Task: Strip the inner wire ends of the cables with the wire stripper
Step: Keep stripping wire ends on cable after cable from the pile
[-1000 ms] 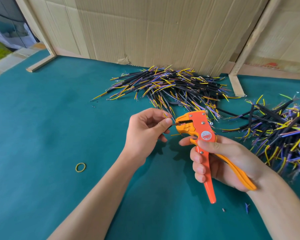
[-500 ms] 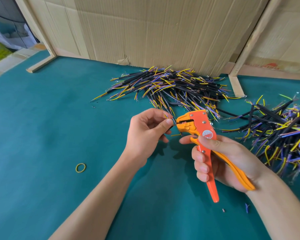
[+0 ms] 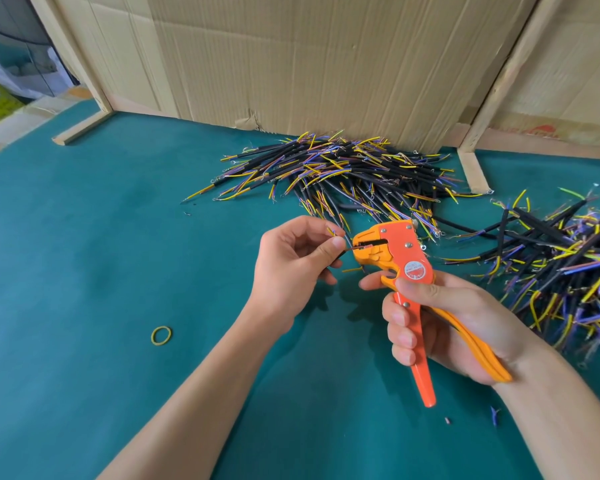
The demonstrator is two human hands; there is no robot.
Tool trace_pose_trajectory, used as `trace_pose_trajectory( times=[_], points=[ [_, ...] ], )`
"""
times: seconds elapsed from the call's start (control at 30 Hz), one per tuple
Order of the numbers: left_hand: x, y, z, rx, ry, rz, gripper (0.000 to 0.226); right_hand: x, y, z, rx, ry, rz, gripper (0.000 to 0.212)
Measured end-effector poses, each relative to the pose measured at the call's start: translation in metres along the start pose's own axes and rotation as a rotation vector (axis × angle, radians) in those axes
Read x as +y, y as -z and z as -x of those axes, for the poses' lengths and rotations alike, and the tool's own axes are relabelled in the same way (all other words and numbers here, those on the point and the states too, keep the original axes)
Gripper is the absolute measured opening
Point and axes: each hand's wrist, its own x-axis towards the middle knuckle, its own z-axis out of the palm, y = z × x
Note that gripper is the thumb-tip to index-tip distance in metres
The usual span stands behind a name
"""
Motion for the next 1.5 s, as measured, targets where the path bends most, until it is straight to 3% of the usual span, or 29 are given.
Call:
trace_pose_trajectory(
  times=[0.3, 0.47, 0.7, 0.97, 1.37, 1.5],
  points=[
    [-0.001, 0.000, -0.001, 0.002, 0.000, -0.002, 0.012, -0.001, -0.004, 0.000, 0.024, 0.005, -0.002, 0.064],
    [-0.002, 0.000, -0.001, 0.002, 0.012, 0.017, 0.010, 0.001, -0.007, -0.002, 0.036, 0.033, -0.003, 0.045],
    [-0.006, -0.002, -0.002, 0.044, 0.063, 0.006, 0.018, 0.007, -0.016, -0.007, 0.157, 0.097, -0.009, 0.049],
    [-0.004, -0.004, -0.002, 0.053, 0.058, 0.002, 0.016, 0.010, -0.011, -0.001, 0.110, 0.121, -0.109, 0.045],
    [0.013, 0.004, 0.006, 0.097, 0.277, 0.097, 0.004, 0.007, -0.004, 0.001, 0.210, 0.162, -0.213, 0.052],
    [0.036, -0.021, -0.001, 0.070, 0.279, 0.090, 0.017, 0.006, -0.006, 0.001, 0.236, 0.156, -0.200, 0.044]
  ],
)
